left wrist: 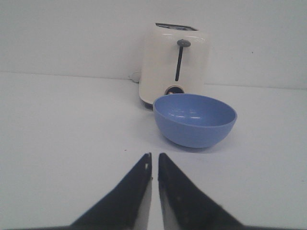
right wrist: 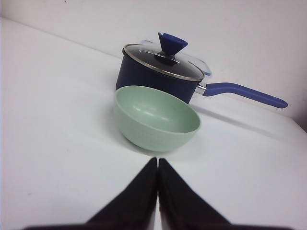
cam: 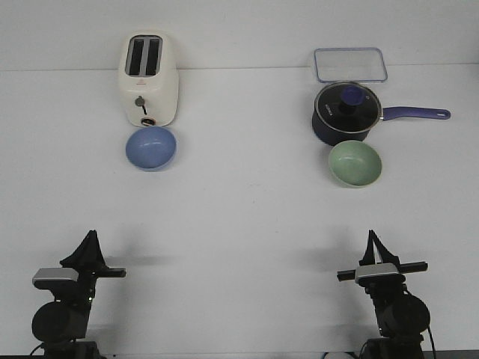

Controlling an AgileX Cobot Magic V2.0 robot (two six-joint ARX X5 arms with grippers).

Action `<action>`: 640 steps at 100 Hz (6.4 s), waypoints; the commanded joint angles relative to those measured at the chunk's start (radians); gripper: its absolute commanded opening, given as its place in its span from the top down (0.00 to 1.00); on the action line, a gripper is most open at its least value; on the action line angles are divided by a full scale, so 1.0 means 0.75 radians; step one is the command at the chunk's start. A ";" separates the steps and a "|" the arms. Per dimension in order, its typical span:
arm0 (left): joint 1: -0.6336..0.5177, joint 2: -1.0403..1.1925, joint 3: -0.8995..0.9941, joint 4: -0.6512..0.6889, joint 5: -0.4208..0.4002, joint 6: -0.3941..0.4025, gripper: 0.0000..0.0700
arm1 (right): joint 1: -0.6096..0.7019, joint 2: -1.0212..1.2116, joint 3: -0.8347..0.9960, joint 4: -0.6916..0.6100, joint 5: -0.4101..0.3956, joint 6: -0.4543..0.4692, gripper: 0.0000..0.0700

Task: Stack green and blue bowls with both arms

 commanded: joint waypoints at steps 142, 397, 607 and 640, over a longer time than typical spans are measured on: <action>0.001 -0.003 -0.026 0.014 0.007 -0.004 0.98 | 0.001 0.001 0.023 0.085 0.045 0.750 1.00; 0.001 -0.003 -0.025 0.015 0.007 -0.023 0.98 | 0.645 1.624 1.053 -0.539 -0.261 0.867 1.00; 0.001 2.557 1.788 -0.311 0.178 -0.396 0.41 | 0.235 0.960 0.618 -0.337 -0.199 0.701 0.60; -0.005 2.461 1.791 -0.338 0.301 -0.373 0.98 | 0.235 0.960 0.619 -0.347 -0.199 0.701 0.61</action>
